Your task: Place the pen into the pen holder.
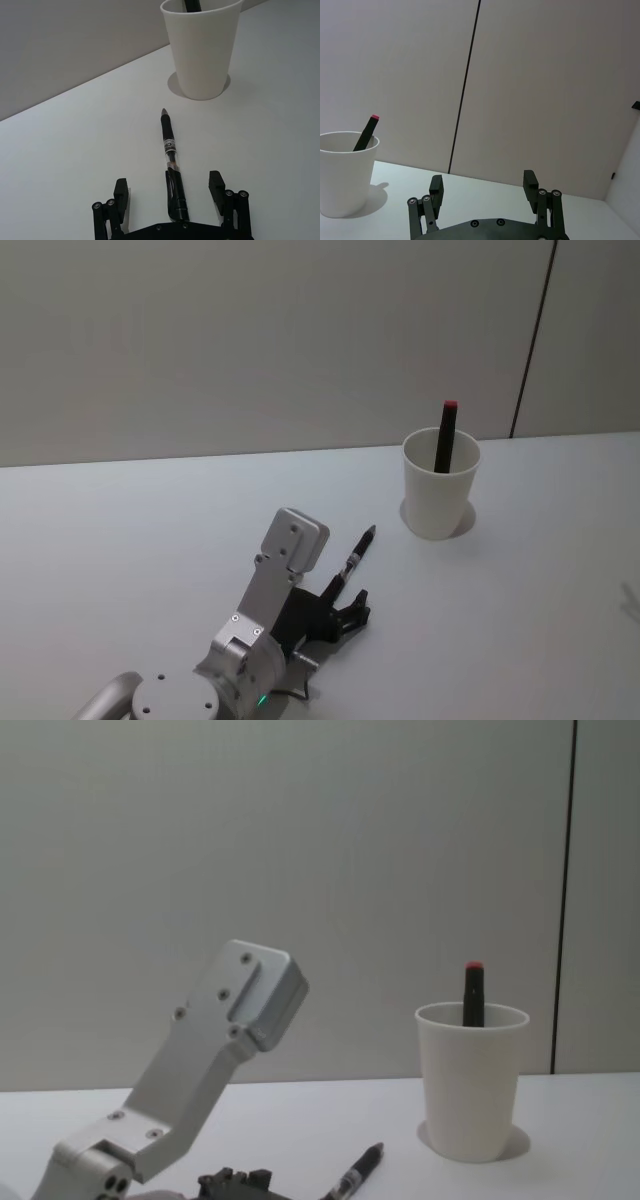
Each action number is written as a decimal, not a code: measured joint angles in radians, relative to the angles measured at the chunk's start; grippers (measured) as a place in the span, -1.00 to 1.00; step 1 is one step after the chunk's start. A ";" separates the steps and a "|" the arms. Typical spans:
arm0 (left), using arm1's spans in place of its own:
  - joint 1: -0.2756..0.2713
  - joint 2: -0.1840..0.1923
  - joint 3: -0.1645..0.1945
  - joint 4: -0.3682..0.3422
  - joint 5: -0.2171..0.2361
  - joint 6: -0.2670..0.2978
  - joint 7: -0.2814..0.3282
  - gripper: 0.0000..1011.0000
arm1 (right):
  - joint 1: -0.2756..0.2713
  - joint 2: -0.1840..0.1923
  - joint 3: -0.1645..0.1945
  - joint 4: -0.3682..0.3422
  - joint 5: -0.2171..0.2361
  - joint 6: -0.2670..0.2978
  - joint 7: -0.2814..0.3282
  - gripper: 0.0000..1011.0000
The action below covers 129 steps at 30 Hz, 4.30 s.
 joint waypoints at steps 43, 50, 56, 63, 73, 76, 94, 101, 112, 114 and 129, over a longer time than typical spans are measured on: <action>-0.011 -0.039 -0.018 0.015 -0.042 -0.065 -0.007 0.98 | 0.000 0.000 0.000 0.000 0.000 0.000 0.000 0.98; -0.011 -0.041 -0.019 0.015 -0.040 -0.065 -0.014 0.98 | 0.000 0.000 0.000 0.000 0.000 0.000 0.000 0.98; -0.008 -0.041 -0.019 0.018 -0.041 -0.063 -0.021 0.98 | 0.000 0.000 0.000 0.000 0.000 0.000 0.000 0.98; -0.002 -0.041 -0.019 0.018 -0.042 -0.058 -0.023 0.98 | 0.000 0.000 0.000 0.000 0.000 0.000 0.000 0.98; 0.005 -0.042 -0.020 0.017 -0.032 -0.053 -0.016 0.98 | 0.000 0.000 0.000 0.000 0.000 0.000 0.000 0.98; 0.006 -0.043 -0.021 0.017 -0.027 -0.053 -0.014 0.98 | 0.000 0.000 0.000 0.000 0.000 0.000 0.000 0.98; 0.009 -0.046 -0.024 0.018 -0.002 -0.039 -0.025 0.98 | 0.000 0.000 0.000 0.000 0.000 0.000 0.000 0.98; 0.011 -0.047 -0.025 0.017 0.001 -0.036 -0.029 0.98 | 0.000 0.000 0.000 0.000 0.000 0.000 0.000 0.98; 0.012 -0.048 -0.025 0.016 0.003 -0.032 -0.036 0.52 | 0.000 0.000 0.000 0.000 0.000 0.000 0.000 0.98; 0.012 -0.048 -0.025 0.016 0.003 -0.032 -0.036 0.46 | 0.000 0.000 0.000 0.000 0.000 0.000 0.000 0.98; 0.013 -0.048 -0.026 0.016 0.004 -0.030 -0.036 0.08 | 0.000 0.000 0.000 0.000 0.000 0.000 0.000 0.98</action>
